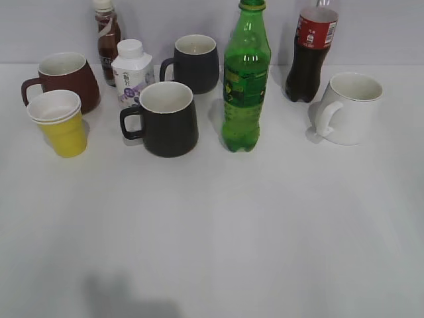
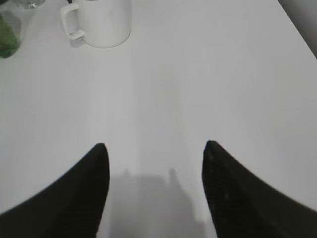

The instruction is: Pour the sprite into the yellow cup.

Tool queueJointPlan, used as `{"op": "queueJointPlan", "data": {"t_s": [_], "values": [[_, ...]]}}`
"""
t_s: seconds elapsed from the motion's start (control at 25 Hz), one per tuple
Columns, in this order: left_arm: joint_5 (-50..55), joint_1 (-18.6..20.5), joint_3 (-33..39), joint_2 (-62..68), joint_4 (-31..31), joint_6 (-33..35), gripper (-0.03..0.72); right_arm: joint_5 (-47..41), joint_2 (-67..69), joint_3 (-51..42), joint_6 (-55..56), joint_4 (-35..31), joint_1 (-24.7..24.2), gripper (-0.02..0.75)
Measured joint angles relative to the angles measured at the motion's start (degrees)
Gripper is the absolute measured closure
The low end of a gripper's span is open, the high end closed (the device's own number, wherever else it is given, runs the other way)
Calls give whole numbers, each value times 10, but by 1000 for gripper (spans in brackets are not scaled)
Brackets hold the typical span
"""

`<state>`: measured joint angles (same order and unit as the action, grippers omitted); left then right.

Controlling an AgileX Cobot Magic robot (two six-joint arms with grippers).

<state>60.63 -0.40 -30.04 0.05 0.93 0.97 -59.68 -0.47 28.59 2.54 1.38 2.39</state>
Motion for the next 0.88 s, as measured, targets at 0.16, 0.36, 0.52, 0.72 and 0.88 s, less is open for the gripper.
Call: {"op": "queueJointPlan", "data": {"t_s": [0.16,0.36,0.52,0.72,0.88], "values": [[-103,-33,-10,35,9,0,449,41,30,13,1,-42,0,291],[-265,-44,9,99,43,0,449,210,113,17,-20,-77,0,291],[-394,-46,63,171,25,0,447,307,207,17,-25,-80,0,291],[-537,-46,114,296,-2,0,446,424,325,17,-39,-81,12,291],[-599,-46,119,408,-9,0,404,510,425,17,-80,-72,59,291]]}}
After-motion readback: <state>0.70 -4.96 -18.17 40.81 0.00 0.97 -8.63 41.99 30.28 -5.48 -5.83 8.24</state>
